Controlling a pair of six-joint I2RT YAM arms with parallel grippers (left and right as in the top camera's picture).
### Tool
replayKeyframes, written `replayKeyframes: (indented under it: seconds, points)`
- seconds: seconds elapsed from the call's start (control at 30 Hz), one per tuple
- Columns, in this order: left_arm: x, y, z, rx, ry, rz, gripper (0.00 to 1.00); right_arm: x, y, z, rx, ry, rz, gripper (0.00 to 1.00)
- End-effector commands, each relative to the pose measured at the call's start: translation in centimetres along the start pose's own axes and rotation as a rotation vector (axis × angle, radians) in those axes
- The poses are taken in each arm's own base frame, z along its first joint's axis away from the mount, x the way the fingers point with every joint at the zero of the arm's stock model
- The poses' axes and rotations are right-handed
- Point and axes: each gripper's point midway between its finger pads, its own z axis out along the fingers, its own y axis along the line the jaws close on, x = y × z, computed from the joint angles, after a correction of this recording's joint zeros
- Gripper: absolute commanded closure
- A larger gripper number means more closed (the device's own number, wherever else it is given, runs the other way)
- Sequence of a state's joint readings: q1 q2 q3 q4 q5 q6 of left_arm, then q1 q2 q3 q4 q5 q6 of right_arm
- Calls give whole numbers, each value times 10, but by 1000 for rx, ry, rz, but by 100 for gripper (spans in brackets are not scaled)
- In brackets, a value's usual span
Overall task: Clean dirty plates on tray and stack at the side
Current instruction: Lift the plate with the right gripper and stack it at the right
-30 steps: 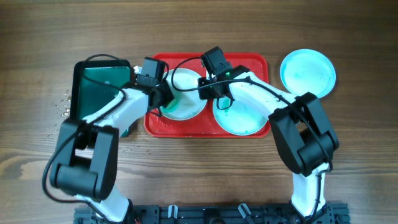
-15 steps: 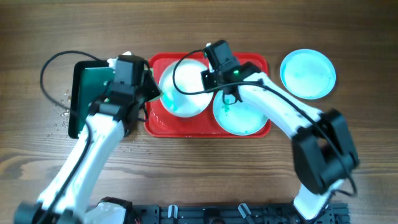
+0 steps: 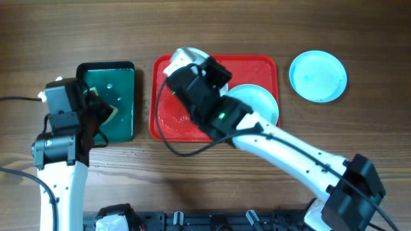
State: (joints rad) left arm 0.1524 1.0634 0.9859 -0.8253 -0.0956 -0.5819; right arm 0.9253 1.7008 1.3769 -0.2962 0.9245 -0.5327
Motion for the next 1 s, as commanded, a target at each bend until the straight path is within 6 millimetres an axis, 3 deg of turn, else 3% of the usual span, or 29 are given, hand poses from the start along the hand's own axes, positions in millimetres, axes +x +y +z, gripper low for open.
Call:
replayKeyframes:
  seconds: [0.0, 0.17, 0.3, 0.43, 0.5, 0.63, 0.7, 0.83, 0.9, 0.97]
  points:
    - [-3, 7, 1, -18, -8, -19, 96, -21, -18, -34, 134, -24, -186, 96]
    - [-2, 7, 1, -20, -5, -18, 96, -38, -7, -56, 139, -76, -261, 96]
    - [-2, 7, 1, -20, -4, -18, 96, -40, -4, -56, 127, -89, -201, 96]
    - [-2, 8, 1, -21, -3, -18, 96, -35, -2, -47, 83, -95, -36, 96]
    - [-1, 8, 1, -22, -2, -18, 96, -19, 3, -29, 13, -59, 111, 96]
    - [1, 9, 4, -33, 13, -16, 96, 49, 41, 25, -420, 164, 495, 96]
    - [3, 10, 6, -41, 24, -15, 96, 92, 35, 53, -552, 309, 710, 96]
    - [5, 10, 11, -48, 40, -13, 96, 191, -23, 96, -620, 503, 1141, 96]
    - [5, 11, 11, -50, 42, -13, 96, 241, -58, 106, -590, 546, 1327, 96]
    - [6, 11, 12, -51, 44, -12, 96, 306, -90, 108, -472, 614, 1455, 96]
